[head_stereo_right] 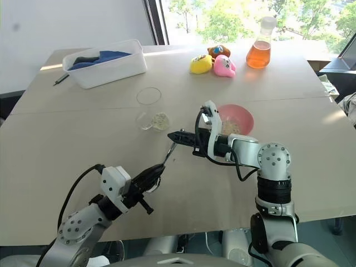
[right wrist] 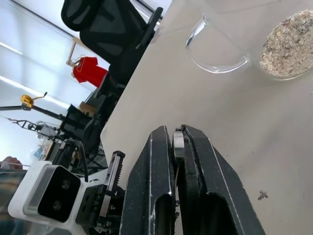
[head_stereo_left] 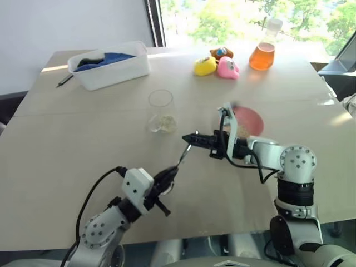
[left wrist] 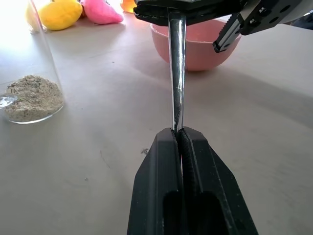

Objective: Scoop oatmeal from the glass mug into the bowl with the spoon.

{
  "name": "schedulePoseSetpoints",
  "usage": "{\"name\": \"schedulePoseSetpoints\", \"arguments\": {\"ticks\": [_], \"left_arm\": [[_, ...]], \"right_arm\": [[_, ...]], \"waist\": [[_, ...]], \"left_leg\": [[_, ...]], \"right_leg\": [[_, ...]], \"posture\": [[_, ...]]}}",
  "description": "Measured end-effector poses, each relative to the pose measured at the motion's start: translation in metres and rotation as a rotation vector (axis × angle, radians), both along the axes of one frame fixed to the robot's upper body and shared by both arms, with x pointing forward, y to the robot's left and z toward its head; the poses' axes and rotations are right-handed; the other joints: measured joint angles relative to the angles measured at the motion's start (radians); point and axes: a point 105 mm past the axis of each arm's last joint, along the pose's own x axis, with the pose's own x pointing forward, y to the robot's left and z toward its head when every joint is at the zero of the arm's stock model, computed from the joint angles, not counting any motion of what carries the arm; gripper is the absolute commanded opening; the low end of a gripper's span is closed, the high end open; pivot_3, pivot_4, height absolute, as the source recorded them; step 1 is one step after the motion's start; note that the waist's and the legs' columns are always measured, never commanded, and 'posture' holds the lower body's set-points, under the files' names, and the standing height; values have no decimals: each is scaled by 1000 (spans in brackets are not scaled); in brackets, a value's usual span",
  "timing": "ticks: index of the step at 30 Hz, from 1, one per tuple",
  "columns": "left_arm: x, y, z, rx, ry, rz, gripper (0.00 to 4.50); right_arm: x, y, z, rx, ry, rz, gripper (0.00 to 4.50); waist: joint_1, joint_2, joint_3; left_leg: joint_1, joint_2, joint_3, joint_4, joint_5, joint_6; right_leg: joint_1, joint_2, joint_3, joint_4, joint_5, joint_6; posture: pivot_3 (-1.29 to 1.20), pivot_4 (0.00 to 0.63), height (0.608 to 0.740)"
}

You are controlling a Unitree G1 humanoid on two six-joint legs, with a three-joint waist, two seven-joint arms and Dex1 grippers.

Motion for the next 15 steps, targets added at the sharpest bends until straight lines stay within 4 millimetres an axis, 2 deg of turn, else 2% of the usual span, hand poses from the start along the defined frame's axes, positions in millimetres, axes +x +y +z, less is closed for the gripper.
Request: {"name": "schedulePoseSetpoints", "arguments": {"ticks": [1,2,3,7,9,12,15], "left_arm": [[1,2,1,0,-6,13,1488],[3,4,2,5,-18,36,1783],[5,8,5,16,-43,67,2359],[20,35,35,104,-264,252,2359],[26,46,44,145,-334,315,2359],[44,70,40,252,-355,433,2359],[57,79,35,278,-338,477,2359]], "right_arm": [[2,-2,-1,-7,3,-10,0],[4,-4,-2,-12,11,-20,0],[6,-8,-4,-19,16,-32,0],[18,-22,2,-31,3,-89,0],[23,-28,4,-28,-1,-115,0],[28,-32,5,-25,-1,-136,0],[31,-33,5,-19,4,-150,0]], "waist": [[0,0,0],[0,0,0],[0,0,0],[2,0,0],[2,0,0],[1,0,0],[0,0,0]], "left_leg": [[0,0,0,0,0,0],[0,0,0,1,0,0],[0,0,0,1,0,0],[0,0,0,3,-2,3],[0,0,0,3,-2,3],[0,0,0,3,-2,3],[0,-1,2,3,0,0]], "right_leg": [[0,0,0,0,0,0],[0,0,0,1,0,0],[0,0,0,1,0,0],[0,0,0,4,0,0],[0,0,0,4,0,0],[-1,1,1,5,0,0],[-2,1,2,6,0,0]], "posture": [[0,150,740],[0,150,740],[0,150,740],[0,150,740],[0,150,740],[0,150,740],[0,150,740]]}}
